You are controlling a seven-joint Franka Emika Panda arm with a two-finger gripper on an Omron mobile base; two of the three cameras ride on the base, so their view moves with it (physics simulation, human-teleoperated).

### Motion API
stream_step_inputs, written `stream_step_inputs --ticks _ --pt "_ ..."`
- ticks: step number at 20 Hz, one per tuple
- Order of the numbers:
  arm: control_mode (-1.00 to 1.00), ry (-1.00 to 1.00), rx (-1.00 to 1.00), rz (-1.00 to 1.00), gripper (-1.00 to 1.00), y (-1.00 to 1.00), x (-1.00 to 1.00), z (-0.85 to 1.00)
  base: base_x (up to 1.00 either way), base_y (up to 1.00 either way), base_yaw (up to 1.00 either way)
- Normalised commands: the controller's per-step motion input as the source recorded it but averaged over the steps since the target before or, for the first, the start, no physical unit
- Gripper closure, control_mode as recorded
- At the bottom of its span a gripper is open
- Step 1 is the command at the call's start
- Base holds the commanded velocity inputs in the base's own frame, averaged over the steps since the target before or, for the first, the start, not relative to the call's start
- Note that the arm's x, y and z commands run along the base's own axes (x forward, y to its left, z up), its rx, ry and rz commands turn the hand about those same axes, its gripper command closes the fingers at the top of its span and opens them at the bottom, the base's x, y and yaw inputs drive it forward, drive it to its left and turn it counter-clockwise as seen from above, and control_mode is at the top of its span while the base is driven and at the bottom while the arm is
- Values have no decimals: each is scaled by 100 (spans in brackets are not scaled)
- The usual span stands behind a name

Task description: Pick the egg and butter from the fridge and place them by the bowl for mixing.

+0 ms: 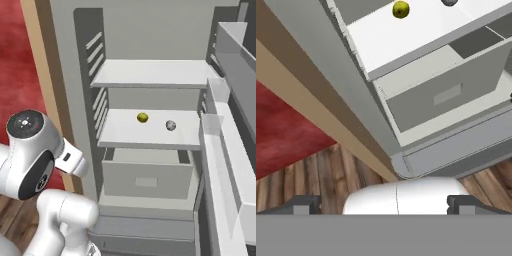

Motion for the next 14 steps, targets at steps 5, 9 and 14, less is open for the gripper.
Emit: stream_step_inputs --ticks 5,9,14 --pt "100 0 0 0 -100 0 0 0 0 -50 -6" --pt "100 0 0 0 -100 0 0 0 1 -34 -9" --pt "100 0 0 0 -100 0 0 0 9 -41 -10"
